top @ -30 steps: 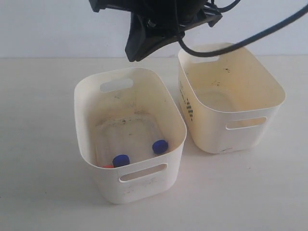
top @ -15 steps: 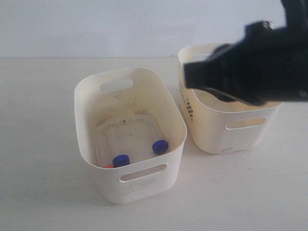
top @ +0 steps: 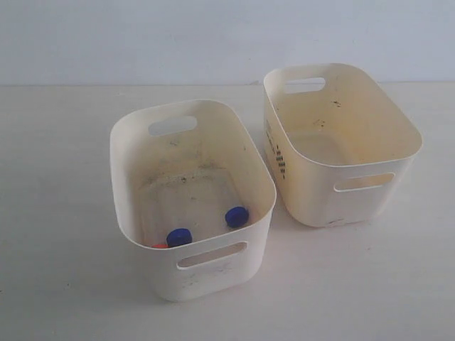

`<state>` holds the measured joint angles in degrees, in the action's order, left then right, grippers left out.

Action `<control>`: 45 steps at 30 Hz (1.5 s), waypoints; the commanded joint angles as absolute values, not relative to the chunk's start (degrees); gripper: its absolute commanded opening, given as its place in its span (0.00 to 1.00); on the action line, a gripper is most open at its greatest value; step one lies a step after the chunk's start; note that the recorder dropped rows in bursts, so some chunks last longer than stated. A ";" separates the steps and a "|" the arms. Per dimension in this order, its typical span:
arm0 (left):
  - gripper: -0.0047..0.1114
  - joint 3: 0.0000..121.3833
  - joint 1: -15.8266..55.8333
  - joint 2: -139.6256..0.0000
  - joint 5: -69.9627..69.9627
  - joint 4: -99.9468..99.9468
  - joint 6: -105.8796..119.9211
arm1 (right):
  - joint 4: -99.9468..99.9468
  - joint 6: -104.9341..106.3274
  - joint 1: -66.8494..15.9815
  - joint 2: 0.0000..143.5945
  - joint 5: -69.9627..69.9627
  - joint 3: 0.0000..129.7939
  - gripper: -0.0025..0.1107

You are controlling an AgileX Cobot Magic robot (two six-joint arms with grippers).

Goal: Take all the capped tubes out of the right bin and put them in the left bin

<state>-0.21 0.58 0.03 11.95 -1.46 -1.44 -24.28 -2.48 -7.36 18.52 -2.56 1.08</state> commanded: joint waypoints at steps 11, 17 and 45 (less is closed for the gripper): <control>0.08 0.00 0.56 0.00 11.60 -1.10 -1.98 | -21.35 11.62 5.17 3.49 4.34 0.00 0.06; 0.08 0.00 0.56 0.00 11.60 -1.10 -1.98 | -22.22 5.17 5.17 3.49 19.50 0.00 0.06; 0.08 0.00 0.56 0.00 11.60 -1.10 -1.98 | 0.00 1.45 5.17 0.00 18.85 0.00 0.06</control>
